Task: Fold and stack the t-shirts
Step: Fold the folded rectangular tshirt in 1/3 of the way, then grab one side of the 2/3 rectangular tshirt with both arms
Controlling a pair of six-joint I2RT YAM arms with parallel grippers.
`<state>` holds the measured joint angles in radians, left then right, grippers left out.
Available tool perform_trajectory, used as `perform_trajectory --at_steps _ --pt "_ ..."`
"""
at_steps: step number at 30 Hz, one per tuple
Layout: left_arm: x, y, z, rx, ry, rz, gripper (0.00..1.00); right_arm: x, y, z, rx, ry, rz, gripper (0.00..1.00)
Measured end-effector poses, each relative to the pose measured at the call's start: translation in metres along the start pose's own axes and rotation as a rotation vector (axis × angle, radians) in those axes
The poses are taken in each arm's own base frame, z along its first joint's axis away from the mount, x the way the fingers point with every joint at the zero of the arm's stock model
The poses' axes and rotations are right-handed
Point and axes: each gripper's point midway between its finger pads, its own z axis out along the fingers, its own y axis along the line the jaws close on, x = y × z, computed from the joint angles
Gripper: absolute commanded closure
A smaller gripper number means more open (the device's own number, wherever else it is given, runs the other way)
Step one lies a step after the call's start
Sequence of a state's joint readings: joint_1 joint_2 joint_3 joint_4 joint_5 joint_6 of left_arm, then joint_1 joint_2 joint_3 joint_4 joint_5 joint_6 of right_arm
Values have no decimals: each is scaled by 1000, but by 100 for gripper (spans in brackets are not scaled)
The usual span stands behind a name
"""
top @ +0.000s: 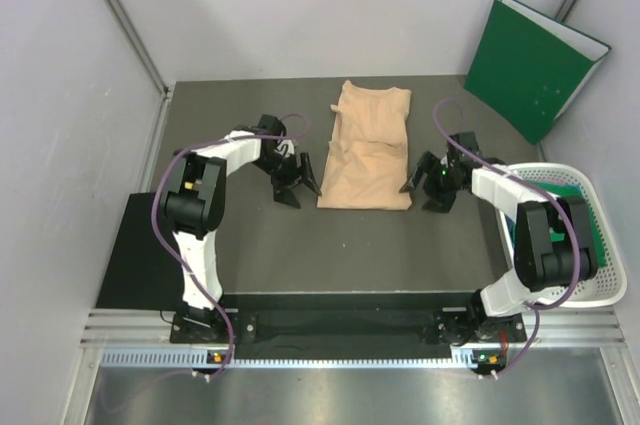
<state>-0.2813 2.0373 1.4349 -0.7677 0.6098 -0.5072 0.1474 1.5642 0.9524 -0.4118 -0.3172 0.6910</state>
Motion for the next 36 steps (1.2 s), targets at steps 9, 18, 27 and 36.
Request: perform_trajectory --at_steps 9,18,27,36 --pt "8 -16 23 36 -8 40 42 51 -34 10 57 98 45 31" --pt "5 -26 32 53 -36 32 89 59 -4 27 -32 64 7 66" --pt "4 -19 34 28 -47 27 100 60 -1 39 5 16 -7 100" --pt "15 -7 40 3 -20 26 100 68 -2 12 -13 -41 -26 52"
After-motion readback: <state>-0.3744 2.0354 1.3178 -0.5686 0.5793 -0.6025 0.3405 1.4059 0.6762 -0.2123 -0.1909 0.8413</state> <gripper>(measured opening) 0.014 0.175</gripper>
